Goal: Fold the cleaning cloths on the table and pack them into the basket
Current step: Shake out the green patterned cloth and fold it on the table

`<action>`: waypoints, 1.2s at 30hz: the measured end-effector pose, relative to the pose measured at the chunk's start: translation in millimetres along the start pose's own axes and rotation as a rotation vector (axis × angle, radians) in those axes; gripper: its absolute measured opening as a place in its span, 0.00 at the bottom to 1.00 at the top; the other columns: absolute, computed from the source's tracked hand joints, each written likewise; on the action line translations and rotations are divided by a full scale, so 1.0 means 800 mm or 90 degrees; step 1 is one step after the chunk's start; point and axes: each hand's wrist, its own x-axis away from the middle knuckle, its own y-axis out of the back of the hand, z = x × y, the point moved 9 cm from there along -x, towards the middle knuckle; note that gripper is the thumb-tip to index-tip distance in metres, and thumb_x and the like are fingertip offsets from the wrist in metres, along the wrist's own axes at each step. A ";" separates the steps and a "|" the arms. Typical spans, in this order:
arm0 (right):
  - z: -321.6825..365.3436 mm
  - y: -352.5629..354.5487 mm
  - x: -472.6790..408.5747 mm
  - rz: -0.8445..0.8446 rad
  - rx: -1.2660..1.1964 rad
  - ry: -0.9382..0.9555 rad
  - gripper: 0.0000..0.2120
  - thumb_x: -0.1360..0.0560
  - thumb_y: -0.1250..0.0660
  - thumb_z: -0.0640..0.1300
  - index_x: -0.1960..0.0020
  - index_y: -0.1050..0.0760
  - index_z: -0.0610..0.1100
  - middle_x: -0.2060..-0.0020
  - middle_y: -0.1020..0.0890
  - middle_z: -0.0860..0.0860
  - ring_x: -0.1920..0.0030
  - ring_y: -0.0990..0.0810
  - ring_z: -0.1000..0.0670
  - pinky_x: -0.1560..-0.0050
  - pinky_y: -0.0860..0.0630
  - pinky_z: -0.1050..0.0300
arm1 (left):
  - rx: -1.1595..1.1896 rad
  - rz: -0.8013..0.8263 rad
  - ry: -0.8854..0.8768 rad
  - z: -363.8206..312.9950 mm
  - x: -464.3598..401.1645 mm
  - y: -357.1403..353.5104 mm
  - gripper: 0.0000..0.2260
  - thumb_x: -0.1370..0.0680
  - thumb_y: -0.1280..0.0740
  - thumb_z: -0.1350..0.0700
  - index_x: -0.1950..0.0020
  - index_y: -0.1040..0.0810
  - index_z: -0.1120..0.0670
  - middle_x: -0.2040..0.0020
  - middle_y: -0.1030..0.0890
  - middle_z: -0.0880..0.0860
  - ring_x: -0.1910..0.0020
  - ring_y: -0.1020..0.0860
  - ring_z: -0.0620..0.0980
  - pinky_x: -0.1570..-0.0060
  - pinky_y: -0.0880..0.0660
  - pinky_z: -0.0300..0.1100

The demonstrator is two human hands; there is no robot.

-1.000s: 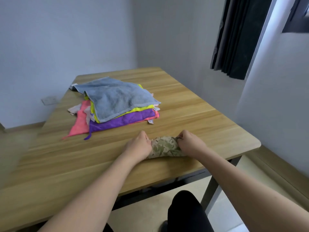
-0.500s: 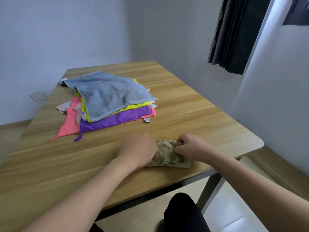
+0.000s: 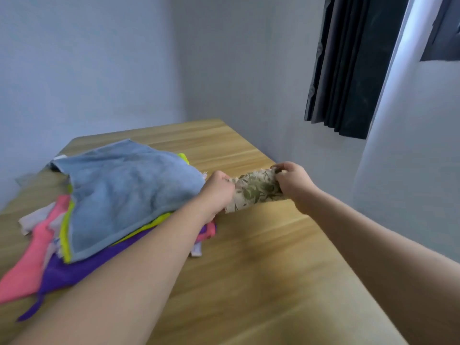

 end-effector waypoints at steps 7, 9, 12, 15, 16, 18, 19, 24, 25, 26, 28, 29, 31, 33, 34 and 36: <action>-0.035 -0.004 -0.122 -0.131 -0.015 0.028 0.21 0.24 0.46 0.38 0.34 0.29 0.48 0.41 0.24 0.47 0.45 0.24 0.46 0.45 0.23 0.49 | 0.026 -0.005 -0.007 0.007 -0.122 -0.064 0.07 0.20 0.46 0.55 0.48 0.30 0.53 0.59 0.28 0.49 0.64 0.32 0.46 0.61 0.35 0.43; -0.044 -0.008 -0.141 -0.165 0.036 0.056 0.20 0.25 0.45 0.37 0.35 0.27 0.47 0.42 0.24 0.46 0.43 0.25 0.45 0.43 0.25 0.51 | 0.006 -0.034 -0.005 0.009 -0.149 -0.068 0.08 0.21 0.45 0.53 0.46 0.28 0.51 0.54 0.23 0.50 0.60 0.27 0.49 0.58 0.30 0.44; -0.055 -0.011 -0.165 -0.212 0.115 0.096 0.19 0.26 0.44 0.36 0.39 0.23 0.45 0.42 0.24 0.46 0.40 0.27 0.45 0.40 0.31 0.54 | -0.166 -0.089 -0.034 0.011 -0.177 -0.075 0.10 0.21 0.46 0.52 0.46 0.26 0.47 0.43 0.22 0.51 0.43 0.27 0.56 0.43 0.31 0.47; -0.058 -0.016 -0.179 -0.211 0.121 0.115 0.17 0.25 0.45 0.40 0.43 0.20 0.44 0.44 0.21 0.46 0.42 0.26 0.46 0.41 0.28 0.53 | -0.211 -0.126 -0.063 0.014 -0.186 -0.080 0.11 0.21 0.48 0.53 0.46 0.27 0.46 0.40 0.24 0.50 0.38 0.33 0.55 0.40 0.39 0.49; -0.059 -0.017 -0.182 -0.203 0.118 0.120 0.17 0.25 0.45 0.41 0.45 0.20 0.44 0.45 0.21 0.47 0.43 0.26 0.47 0.42 0.28 0.53 | -0.210 -0.131 -0.069 0.015 -0.187 -0.082 0.11 0.21 0.49 0.53 0.47 0.28 0.46 0.39 0.24 0.49 0.38 0.33 0.55 0.40 0.40 0.49; -0.059 -0.022 -0.183 -0.193 0.117 0.127 0.16 0.24 0.45 0.43 0.45 0.21 0.44 0.47 0.21 0.48 0.43 0.26 0.48 0.43 0.28 0.53 | -0.212 -0.135 -0.075 0.017 -0.188 -0.084 0.11 0.21 0.49 0.53 0.47 0.28 0.45 0.39 0.23 0.49 0.38 0.33 0.55 0.41 0.40 0.49; -0.058 -0.024 -0.182 -0.194 0.118 0.129 0.16 0.24 0.45 0.43 0.44 0.21 0.44 0.47 0.21 0.48 0.43 0.26 0.48 0.43 0.29 0.53 | -0.203 -0.135 -0.070 0.019 -0.189 -0.083 0.11 0.21 0.49 0.53 0.47 0.28 0.45 0.39 0.23 0.49 0.39 0.33 0.55 0.40 0.40 0.49; -0.056 -0.022 -0.181 -0.219 0.126 0.142 0.16 0.24 0.44 0.44 0.40 0.24 0.45 0.42 0.24 0.48 0.41 0.27 0.47 0.44 0.32 0.54 | -0.125 -0.144 -0.054 0.019 -0.190 -0.078 0.12 0.22 0.47 0.50 0.46 0.25 0.46 0.42 0.22 0.49 0.40 0.32 0.55 0.37 0.38 0.51; -0.056 -0.022 -0.180 -0.226 0.133 0.146 0.15 0.23 0.44 0.44 0.40 0.24 0.45 0.42 0.24 0.48 0.41 0.27 0.47 0.44 0.32 0.55 | -0.111 -0.146 -0.052 0.020 -0.190 -0.077 0.12 0.22 0.47 0.49 0.47 0.25 0.46 0.43 0.22 0.49 0.40 0.31 0.55 0.36 0.37 0.52; -0.055 -0.021 -0.179 -0.231 0.145 0.151 0.15 0.23 0.44 0.45 0.40 0.25 0.45 0.41 0.24 0.48 0.41 0.27 0.47 0.44 0.33 0.54 | -0.095 -0.149 -0.050 0.021 -0.190 -0.076 0.11 0.22 0.47 0.48 0.48 0.26 0.46 0.44 0.22 0.49 0.41 0.30 0.55 0.35 0.37 0.53; -0.051 -0.021 -0.175 -0.240 0.170 0.167 0.16 0.23 0.44 0.45 0.38 0.26 0.45 0.39 0.24 0.48 0.39 0.27 0.46 0.42 0.33 0.53 | -0.064 -0.160 -0.046 0.023 -0.189 -0.073 0.11 0.22 0.47 0.47 0.50 0.26 0.46 0.45 0.21 0.50 0.42 0.29 0.56 0.36 0.35 0.55; -0.049 -0.021 -0.174 -0.245 0.180 0.179 0.17 0.23 0.44 0.45 0.37 0.26 0.45 0.38 0.25 0.49 0.38 0.28 0.46 0.40 0.33 0.53 | -0.047 -0.169 -0.044 0.023 -0.188 -0.071 0.11 0.22 0.47 0.46 0.50 0.26 0.47 0.46 0.21 0.50 0.43 0.28 0.56 0.37 0.34 0.56; -0.042 -0.019 -0.165 -0.265 0.197 0.209 0.18 0.23 0.44 0.43 0.36 0.27 0.44 0.36 0.25 0.48 0.36 0.29 0.47 0.37 0.35 0.53 | -0.021 -0.197 -0.044 0.022 -0.182 -0.066 0.12 0.21 0.48 0.46 0.50 0.27 0.49 0.46 0.22 0.51 0.44 0.28 0.56 0.39 0.32 0.54; -0.034 -0.014 -0.151 -0.313 0.217 0.262 0.17 0.23 0.43 0.42 0.36 0.27 0.42 0.36 0.25 0.47 0.34 0.29 0.47 0.35 0.36 0.53 | 0.012 -0.217 -0.054 0.017 -0.170 -0.064 0.12 0.20 0.47 0.48 0.48 0.28 0.51 0.43 0.25 0.51 0.43 0.28 0.55 0.42 0.32 0.49; -0.028 -0.015 -0.140 -0.329 0.235 0.291 0.18 0.24 0.42 0.42 0.36 0.27 0.41 0.35 0.25 0.47 0.34 0.30 0.46 0.34 0.37 0.53 | 0.024 -0.209 -0.064 0.014 -0.163 -0.062 0.12 0.19 0.47 0.48 0.45 0.28 0.52 0.41 0.26 0.51 0.43 0.28 0.54 0.45 0.33 0.46; -0.014 -0.027 -0.116 -0.323 0.279 0.344 0.19 0.25 0.43 0.43 0.35 0.28 0.42 0.34 0.27 0.46 0.32 0.32 0.46 0.32 0.39 0.52 | 0.035 -0.186 -0.090 0.009 -0.147 -0.049 0.13 0.19 0.46 0.50 0.39 0.29 0.53 0.38 0.27 0.51 0.44 0.29 0.51 0.48 0.36 0.42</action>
